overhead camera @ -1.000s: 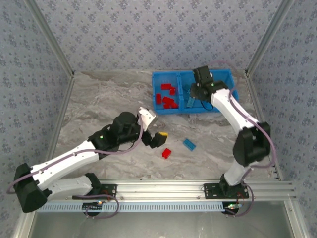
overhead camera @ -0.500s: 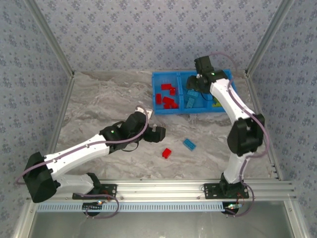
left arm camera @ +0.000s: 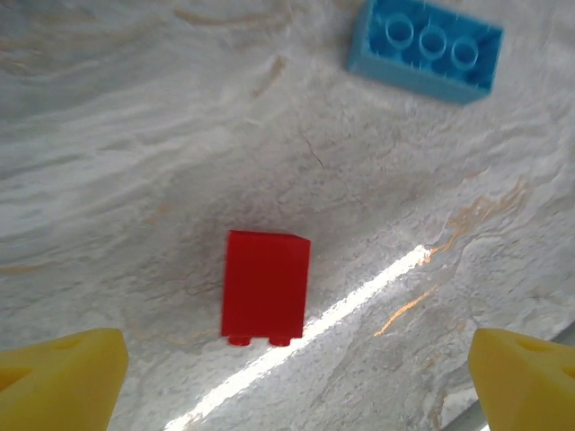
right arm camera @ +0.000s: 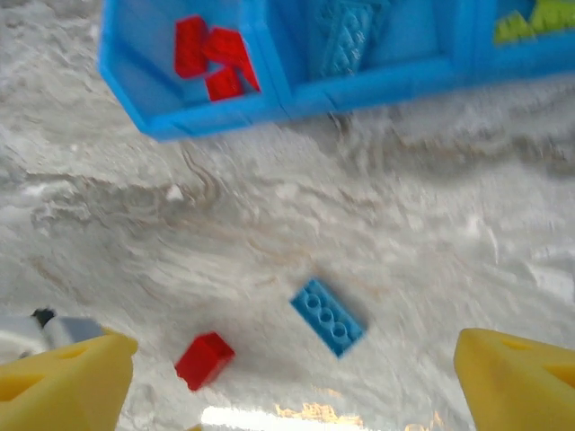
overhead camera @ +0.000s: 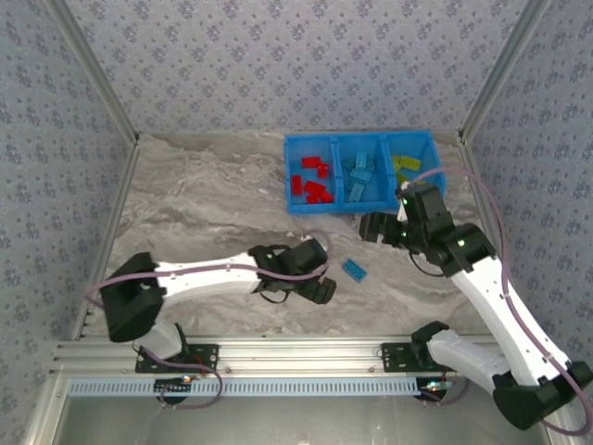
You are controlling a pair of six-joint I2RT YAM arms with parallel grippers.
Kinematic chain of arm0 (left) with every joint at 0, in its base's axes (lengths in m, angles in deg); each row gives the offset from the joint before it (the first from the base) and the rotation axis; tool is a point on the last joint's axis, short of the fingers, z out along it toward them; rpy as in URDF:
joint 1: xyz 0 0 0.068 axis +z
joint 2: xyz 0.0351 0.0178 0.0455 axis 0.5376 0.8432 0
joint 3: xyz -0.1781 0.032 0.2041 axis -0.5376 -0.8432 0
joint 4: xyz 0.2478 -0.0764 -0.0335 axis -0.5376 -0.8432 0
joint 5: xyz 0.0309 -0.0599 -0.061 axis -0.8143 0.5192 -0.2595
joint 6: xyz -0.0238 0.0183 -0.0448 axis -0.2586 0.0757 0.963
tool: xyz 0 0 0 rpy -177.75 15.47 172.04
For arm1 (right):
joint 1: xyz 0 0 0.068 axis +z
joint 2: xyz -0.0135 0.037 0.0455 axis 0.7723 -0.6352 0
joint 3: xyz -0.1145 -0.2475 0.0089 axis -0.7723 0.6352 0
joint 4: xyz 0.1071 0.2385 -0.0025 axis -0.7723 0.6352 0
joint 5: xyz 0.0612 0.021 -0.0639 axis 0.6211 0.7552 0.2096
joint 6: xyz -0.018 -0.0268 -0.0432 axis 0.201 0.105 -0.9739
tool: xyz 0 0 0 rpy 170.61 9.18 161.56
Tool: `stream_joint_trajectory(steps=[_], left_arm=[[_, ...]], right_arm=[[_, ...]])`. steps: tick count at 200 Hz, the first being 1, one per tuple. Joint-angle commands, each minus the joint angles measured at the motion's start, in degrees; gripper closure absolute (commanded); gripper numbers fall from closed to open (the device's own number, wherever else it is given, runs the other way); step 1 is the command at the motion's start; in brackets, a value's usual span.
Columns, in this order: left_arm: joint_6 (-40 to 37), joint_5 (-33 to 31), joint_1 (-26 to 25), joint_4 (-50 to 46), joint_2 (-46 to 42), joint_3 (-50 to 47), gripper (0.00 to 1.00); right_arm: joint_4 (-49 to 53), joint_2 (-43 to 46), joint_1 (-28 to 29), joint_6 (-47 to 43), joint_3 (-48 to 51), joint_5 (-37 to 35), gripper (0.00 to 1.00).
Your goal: Sort the legos into containers by color
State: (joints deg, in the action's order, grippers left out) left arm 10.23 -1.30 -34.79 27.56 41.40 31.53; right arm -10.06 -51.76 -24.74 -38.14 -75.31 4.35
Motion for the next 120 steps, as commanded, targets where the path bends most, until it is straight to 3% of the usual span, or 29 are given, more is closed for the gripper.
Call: stream_joint_trajectory(steps=[1,20,41,56,120], left_arm=[[-2.9,-0.4,-1.1,-3.6,5.0,3.3,0.08],[-3.1,-0.3,-1.2,-1.8,8.3,4.4,0.22],[-2.9,-0.8,-1.2,-0.3,10.6,5.4,0.51],[-2.5,-1.7,-1.2,-0.4,11.8,6.0,0.66],[-2.6,-5.8,-1.0,1.1,10.0,4.3,0.80]], right_arm=[[5.0,2.3,0.2,3.3,2.5,-0.8,0.03],[6.7,2.7,0.2,3.6,3.1,0.0,0.01],[7.3,2.6,0.3,3.7,3.8,1.0,0.01],[8.0,2.6,0.3,3.6,3.9,2.2,0.00],[9.0,3.3,0.2,2.2,6.3,18.2,0.00]])
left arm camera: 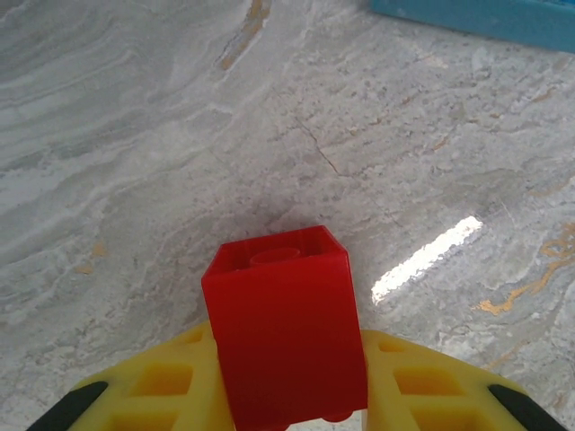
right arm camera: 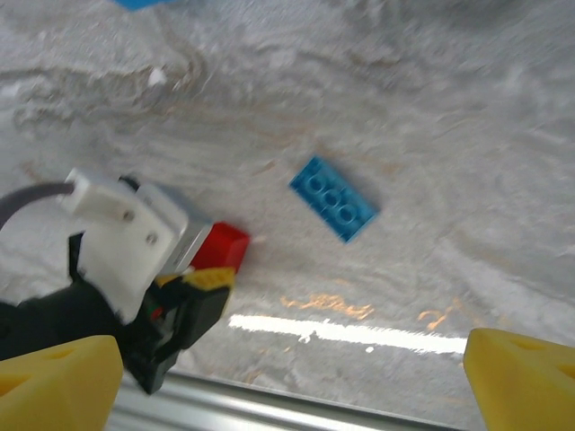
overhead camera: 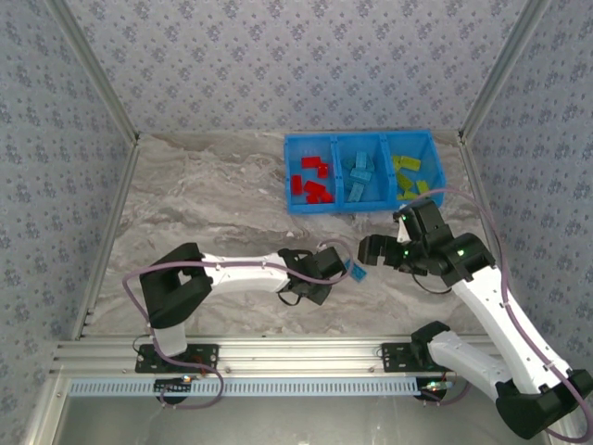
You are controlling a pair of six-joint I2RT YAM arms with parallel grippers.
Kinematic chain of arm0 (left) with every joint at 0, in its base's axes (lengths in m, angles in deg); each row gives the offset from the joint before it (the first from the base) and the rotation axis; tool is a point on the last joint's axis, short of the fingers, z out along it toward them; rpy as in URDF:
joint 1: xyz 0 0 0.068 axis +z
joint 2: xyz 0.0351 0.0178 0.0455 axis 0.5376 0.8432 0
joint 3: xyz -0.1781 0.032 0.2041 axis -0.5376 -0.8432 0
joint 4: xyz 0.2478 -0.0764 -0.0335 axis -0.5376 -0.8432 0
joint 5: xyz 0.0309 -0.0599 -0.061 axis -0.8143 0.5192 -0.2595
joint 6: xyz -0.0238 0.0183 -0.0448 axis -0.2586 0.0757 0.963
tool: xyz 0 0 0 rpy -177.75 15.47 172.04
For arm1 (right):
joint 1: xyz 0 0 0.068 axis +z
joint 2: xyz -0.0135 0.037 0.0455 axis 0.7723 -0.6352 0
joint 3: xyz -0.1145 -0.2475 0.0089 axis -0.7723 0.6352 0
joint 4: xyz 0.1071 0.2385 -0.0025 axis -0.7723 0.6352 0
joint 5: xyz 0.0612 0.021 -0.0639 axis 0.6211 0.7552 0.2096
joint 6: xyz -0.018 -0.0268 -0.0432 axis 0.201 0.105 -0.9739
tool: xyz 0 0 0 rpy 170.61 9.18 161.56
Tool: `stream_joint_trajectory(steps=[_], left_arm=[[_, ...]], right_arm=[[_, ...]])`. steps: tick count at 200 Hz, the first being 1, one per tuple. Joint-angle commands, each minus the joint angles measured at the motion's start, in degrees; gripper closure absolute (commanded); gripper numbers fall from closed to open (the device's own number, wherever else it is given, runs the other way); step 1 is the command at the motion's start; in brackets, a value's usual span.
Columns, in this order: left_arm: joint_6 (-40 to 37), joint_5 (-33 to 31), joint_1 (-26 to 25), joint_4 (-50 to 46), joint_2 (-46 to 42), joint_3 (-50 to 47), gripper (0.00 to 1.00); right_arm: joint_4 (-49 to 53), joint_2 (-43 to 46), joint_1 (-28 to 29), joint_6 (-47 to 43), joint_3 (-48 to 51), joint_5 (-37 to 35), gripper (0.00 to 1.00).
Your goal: Sort the legos into containers by color
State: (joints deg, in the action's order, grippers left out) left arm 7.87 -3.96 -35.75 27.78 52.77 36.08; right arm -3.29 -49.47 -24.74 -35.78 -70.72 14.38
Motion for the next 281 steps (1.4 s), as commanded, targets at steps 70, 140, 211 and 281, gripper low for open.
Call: stream_joint_trajectory(steps=[70,140,211,281], left_arm=[[-10.5,-4.5,10.3,11.6,-8.2,6.3,0.86],[-14.8,-7.5,25.4,11.1,14.5,35.4,0.84],[-14.1,-7.8,29.8,4.4,26.6,53.3,0.54],[-13.5,-3.0,29.8,10.7,2.7,27.2,0.48]], right_arm=[[-2.9,5.6,-4.5,2.7,-3.9,13.8,0.02],[-2.5,7.2,-4.5,6.0,-6.5,7.6,0.03],[0.3,11.2,-4.5,7.1,-5.2,5.1,0.03],[2.1,9.6,-3.4,5.7,-1.0,-0.8,0.05]])
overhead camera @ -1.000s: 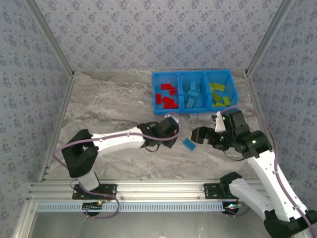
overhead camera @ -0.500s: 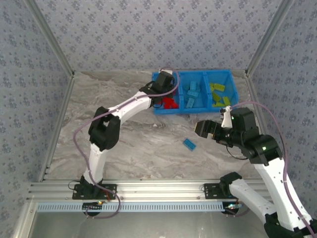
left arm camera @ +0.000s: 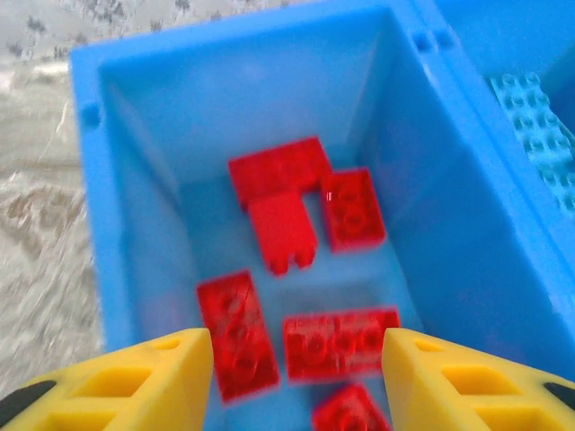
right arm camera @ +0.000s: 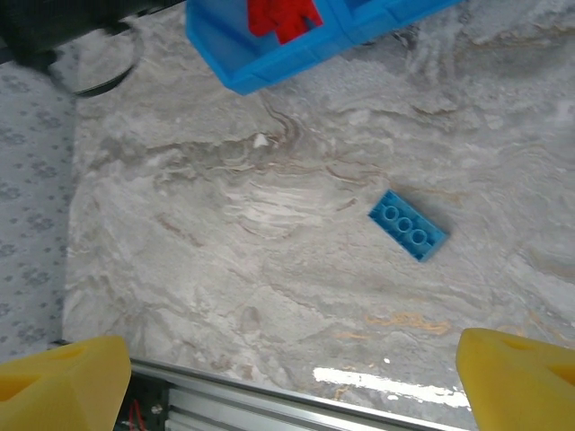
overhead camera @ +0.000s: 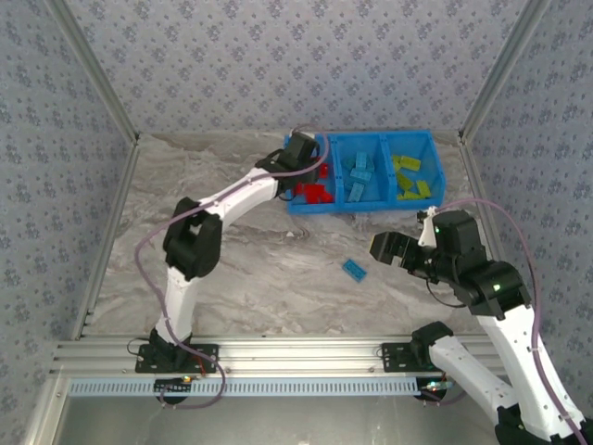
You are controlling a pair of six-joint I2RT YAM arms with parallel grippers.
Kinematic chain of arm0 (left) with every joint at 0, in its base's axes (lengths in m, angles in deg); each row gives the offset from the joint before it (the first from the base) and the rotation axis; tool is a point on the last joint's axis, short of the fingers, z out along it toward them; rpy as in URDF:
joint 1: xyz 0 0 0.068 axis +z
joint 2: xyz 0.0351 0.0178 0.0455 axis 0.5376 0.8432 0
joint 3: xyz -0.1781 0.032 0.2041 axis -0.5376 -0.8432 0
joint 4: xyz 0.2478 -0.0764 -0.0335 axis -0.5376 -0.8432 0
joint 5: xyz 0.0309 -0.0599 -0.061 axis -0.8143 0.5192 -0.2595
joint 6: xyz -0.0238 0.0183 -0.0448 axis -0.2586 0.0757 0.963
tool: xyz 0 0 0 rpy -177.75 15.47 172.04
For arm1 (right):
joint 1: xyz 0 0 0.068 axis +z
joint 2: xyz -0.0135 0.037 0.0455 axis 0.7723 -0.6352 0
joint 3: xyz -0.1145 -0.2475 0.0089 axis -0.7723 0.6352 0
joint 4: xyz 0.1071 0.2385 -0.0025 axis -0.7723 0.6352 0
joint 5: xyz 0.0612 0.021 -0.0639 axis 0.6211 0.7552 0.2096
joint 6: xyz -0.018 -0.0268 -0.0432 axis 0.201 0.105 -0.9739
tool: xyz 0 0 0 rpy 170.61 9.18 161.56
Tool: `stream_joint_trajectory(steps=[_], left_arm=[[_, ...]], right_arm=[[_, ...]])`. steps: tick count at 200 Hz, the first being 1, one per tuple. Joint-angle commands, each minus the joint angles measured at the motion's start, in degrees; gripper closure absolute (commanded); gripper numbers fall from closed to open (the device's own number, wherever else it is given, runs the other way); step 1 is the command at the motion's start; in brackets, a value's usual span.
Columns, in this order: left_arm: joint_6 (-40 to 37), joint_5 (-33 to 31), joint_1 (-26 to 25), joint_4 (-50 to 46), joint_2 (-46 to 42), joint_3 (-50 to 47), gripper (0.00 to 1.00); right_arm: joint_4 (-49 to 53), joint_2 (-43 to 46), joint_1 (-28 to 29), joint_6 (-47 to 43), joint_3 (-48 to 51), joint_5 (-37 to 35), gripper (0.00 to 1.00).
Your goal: Sort the legos into containers by color
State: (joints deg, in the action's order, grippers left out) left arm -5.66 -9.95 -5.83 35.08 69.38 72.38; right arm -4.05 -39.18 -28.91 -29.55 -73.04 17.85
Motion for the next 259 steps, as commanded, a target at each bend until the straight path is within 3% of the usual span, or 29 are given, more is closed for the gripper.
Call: stream_joint_trajectory(steps=[1,32,54,84,119,159,191,230,259], left_arm=[[0.0,3.1,-0.1,3.4,-14.5,-9.7,0.48],[0.3,6.2,-0.4,4.5,-32.9,-26.2,0.48],[-1.2,8.3,-1.5,3.5,-45.0,-34.8,0.48],[-9.5,16.2,-4.3,-1.7,-58.1,-42.2,0.49],[-19.6,27.1,-7.2,-9.4,-68.3,-49.4,0.44],[-28.2,33.7,-10.5,-15.2,-73.4,-54.5,0.28],[-30.7,34.4,-13.3,-16.6,-72.4,-55.6,0.15],[-33.8,33.7,-14.0,-19.0,-71.5,-54.5,0.12],[-34.6,33.2,-14.0,-17.4,-73.2,-55.0,0.12]], right_arm=[[2.9,-0.7,0.8,-0.5,1.3,-4.3,0.05],[1.7,-3.9,4.0,-1.6,5.4,-9.3,0.05],[-1.1,-9.3,9.3,-1.6,7.9,-14.3,0.05],[-4.9,-20.3,15.8,-4.4,8.3,-21.0,0.04],[-7.4,-34.6,19.3,-6.8,6.5,-27.1,0.03],[-12.4,-45.5,19.4,-8.8,5.2,-25.2,0.07],[-15.3,-50.3,18.5,-9.7,4.7,-23.6,0.24],[-17.8,-53.0,17.1,-9.8,5.9,-20.1,0.39],[-17.8,-51.9,17.2,-9.3,6.6,-19.1,0.56]])
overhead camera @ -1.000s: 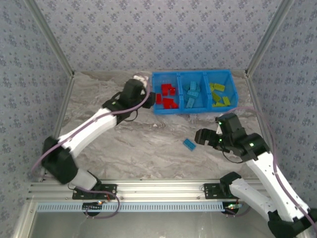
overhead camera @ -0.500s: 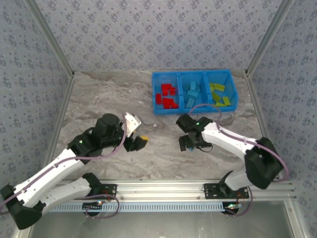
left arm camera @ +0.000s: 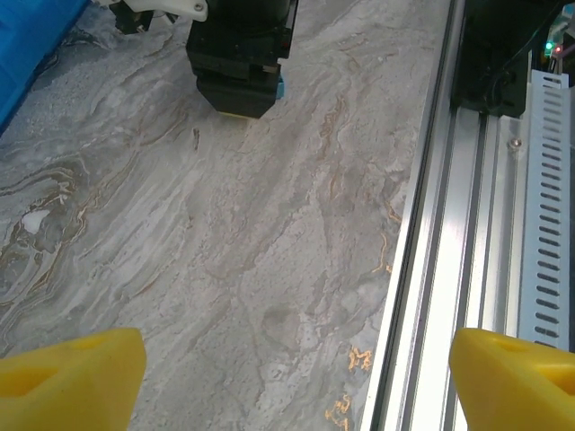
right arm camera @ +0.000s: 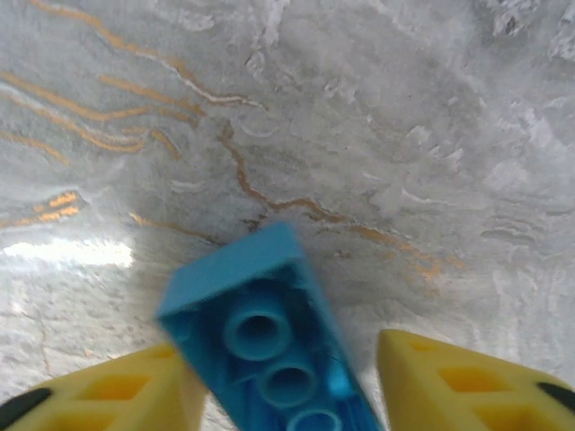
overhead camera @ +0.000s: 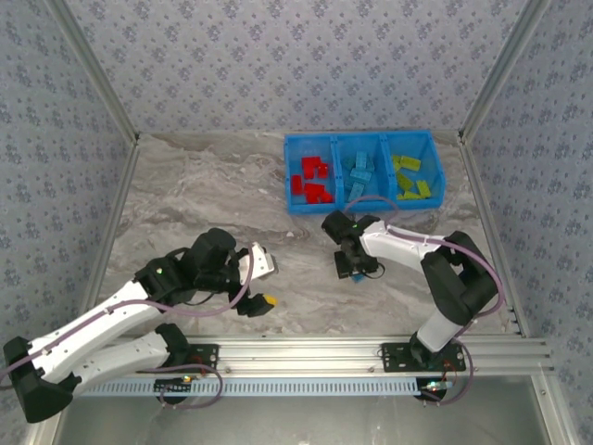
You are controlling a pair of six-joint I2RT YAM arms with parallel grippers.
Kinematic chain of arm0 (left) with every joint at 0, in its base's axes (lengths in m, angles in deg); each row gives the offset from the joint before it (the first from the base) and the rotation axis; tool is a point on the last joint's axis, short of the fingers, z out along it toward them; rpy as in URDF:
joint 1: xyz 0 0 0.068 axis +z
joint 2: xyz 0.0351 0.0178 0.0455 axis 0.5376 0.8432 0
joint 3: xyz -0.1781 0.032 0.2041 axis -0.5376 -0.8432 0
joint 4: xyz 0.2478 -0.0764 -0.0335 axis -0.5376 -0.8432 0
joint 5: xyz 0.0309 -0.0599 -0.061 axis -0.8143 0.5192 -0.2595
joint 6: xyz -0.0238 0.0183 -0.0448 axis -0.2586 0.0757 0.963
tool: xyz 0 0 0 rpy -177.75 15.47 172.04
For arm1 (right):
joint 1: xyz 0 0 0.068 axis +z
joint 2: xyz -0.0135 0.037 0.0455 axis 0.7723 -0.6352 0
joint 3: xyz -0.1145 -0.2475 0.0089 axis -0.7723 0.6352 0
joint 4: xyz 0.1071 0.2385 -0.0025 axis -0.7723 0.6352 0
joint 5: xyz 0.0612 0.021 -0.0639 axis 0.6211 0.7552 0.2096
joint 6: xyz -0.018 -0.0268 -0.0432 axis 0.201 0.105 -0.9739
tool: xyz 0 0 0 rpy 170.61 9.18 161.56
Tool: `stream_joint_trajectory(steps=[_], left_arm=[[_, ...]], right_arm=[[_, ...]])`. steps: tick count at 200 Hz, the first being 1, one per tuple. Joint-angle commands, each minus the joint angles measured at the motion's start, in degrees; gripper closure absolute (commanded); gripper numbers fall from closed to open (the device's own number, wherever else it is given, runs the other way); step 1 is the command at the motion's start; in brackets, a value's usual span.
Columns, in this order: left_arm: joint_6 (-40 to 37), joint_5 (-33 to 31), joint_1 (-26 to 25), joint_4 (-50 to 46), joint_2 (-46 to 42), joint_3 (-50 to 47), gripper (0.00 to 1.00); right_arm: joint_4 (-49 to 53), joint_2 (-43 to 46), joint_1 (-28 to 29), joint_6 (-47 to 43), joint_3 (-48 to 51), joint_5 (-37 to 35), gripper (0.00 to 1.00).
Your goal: Sort the legos into containers by color
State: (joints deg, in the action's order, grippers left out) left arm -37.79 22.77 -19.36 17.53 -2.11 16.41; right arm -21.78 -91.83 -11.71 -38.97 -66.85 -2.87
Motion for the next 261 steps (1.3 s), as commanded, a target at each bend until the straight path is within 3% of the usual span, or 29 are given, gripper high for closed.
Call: stream_joint_trajectory(steps=[1,52,91,129,171,197,224,246,261], left_arm=[[-2.5,0.5,-0.5,0.2,-1.8,1.0,0.12],[-1.4,0.9,-0.4,7.5,-3.9,-1.0,0.12],[2.1,3.2,-0.7,19.0,-3.1,-1.7,0.12],[4.2,-0.7,-0.7,27.2,-2.1,-2.7,0.08],[5.8,-5.2,-0.9,22.9,-2.6,-2.0,0.05],[8.8,-8.5,-0.9,20.7,-4.7,-3.2,0.05],[10.2,-9.2,-1.0,20.6,-7.6,-5.5,0.03],[10.8,-9.7,-1.0,22.5,-9.0,-7.1,0.02],[11.0,-9.8,-1.0,22.7,-8.7,-7.1,0.02]], right_arm=[[0.0,0.9,0.0,0.2,0.4,1.7,0.57],[2.9,12.1,-0.8,1.8,-1.9,2.9,0.70],[1.6,18.2,-8.8,-0.4,-11.4,-1.2,0.70],[-1.4,6.2,-17.3,-6.6,-26.4,-5.9,0.70],[2.7,-14.2,-20.5,-9.6,-46.2,-9.7,0.69],[10.2,-24.1,-20.2,-9.9,-57.0,-19.4,0.67],[14.2,-28.4,-19.7,-8.3,-58.8,-23.9,0.63],[13.9,-27.9,-19.2,-7.4,-57.2,-23.4,0.48],[13.7,-26.9,-18.6,-8.0,-57.2,-23.0,0.44]])
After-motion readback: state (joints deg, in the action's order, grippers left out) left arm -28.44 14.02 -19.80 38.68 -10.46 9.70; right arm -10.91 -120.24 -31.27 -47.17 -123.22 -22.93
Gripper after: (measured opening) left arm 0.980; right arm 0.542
